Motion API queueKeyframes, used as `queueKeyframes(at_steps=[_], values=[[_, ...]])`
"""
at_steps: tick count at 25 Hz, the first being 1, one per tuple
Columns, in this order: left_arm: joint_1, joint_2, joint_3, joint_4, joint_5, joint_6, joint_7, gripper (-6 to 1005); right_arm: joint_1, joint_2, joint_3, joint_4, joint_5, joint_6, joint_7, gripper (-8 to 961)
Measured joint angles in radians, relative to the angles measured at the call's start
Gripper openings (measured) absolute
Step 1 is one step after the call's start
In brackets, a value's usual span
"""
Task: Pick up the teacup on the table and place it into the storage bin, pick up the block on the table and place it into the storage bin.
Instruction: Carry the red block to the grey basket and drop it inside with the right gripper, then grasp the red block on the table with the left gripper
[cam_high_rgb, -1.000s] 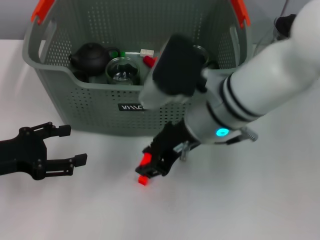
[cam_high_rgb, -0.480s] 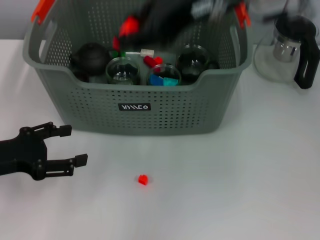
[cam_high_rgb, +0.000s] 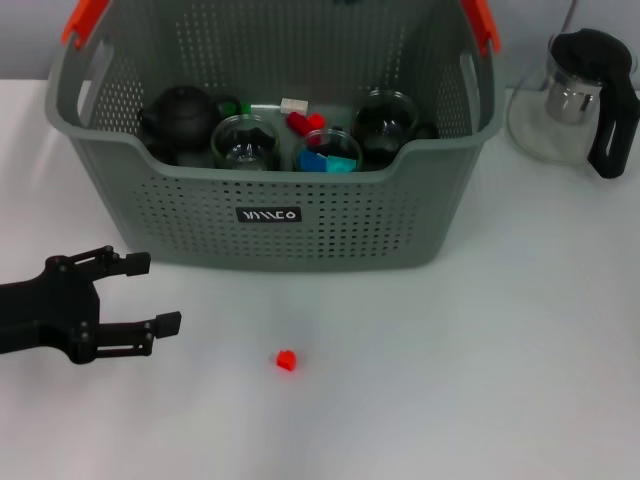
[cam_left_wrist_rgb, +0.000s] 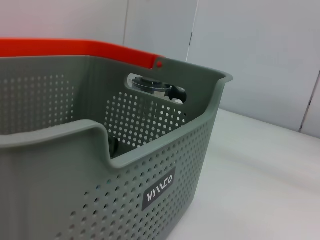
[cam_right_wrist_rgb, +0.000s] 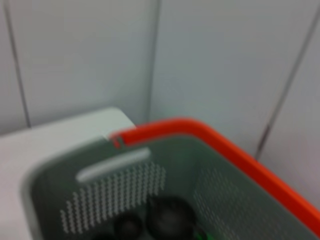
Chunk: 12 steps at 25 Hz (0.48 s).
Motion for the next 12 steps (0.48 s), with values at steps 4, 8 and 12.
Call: queueKeyframes(at_steps=[4, 8, 12], values=[[0.0, 0.0, 0.001, 0.0, 0.0, 0.001, 0.0, 901, 0.017, -0.004, 0.002, 0.094, -0.05, 0.026, -0.003, 461], [-0.001, 0.0, 0.002, 0.0, -0.001, 0.001, 0.001, 901, 0.017, -0.007, 0.001, 0.142, -0.056, 0.05, -0.003, 463], [-0.002, 0.001, 0.003, 0.0, -0.001, 0.001, 0.001, 901, 0.016, -0.008, -0.007, 0.151, -0.057, 0.068, -0.008, 508]])
